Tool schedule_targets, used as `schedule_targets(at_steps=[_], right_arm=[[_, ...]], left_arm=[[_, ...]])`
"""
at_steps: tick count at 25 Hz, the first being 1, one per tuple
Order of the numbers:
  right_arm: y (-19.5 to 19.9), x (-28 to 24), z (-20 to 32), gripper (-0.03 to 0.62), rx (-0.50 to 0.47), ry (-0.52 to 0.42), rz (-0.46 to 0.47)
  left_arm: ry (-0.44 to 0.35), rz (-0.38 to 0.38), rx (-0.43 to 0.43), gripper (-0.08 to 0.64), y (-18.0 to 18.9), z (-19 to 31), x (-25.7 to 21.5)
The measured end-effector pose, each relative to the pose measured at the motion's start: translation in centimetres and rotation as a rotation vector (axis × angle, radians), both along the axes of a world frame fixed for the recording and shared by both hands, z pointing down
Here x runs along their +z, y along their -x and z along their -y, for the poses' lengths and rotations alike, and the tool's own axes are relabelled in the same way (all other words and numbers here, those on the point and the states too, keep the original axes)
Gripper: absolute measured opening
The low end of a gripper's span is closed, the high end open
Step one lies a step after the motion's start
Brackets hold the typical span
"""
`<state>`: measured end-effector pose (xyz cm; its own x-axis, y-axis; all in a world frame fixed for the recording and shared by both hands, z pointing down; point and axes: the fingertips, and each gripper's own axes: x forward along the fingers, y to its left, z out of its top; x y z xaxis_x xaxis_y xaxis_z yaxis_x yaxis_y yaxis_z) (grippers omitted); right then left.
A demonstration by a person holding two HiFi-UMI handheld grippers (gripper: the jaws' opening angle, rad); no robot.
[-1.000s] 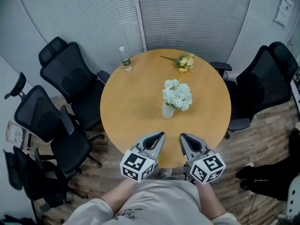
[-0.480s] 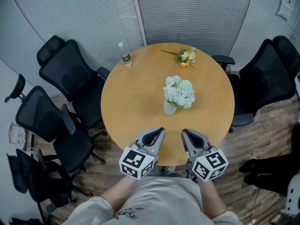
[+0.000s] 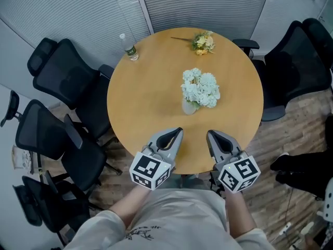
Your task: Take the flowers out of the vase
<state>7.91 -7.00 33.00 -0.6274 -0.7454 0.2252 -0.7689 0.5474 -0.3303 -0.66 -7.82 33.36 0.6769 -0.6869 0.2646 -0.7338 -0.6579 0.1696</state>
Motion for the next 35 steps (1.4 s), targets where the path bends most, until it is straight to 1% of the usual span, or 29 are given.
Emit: schedule_targets(at_steps=[6,12,19,26,35], right_arm=[[-0.4,0.7,1.4,0.008,0.032,0.01,-0.011],[-0.2,2.1,3.6,0.008,0.048,0.03,-0.029],[0.9,3.8,5.6,0.008,0.048,0.05,-0.032],[1.6,6.5,6.9,0.008,0.042,0.08,-0.047],[1.7,7.8,8.7,0.008,0.072,0.058,-0.052]], left_arm=[[0.009,0.001,0.02,0.009,-0.4,1.6,0.8],[0.029,0.011,0.018,0.009,0.3,3.5,2.3],[0.035,0.03,0.015,0.009,0.6,5.7,3.8],[0.054,0.04,0.019,0.009,0.6,7.1,6.3],[0.061,0.074,0.046,0.011,0.3,8.2,8.5]])
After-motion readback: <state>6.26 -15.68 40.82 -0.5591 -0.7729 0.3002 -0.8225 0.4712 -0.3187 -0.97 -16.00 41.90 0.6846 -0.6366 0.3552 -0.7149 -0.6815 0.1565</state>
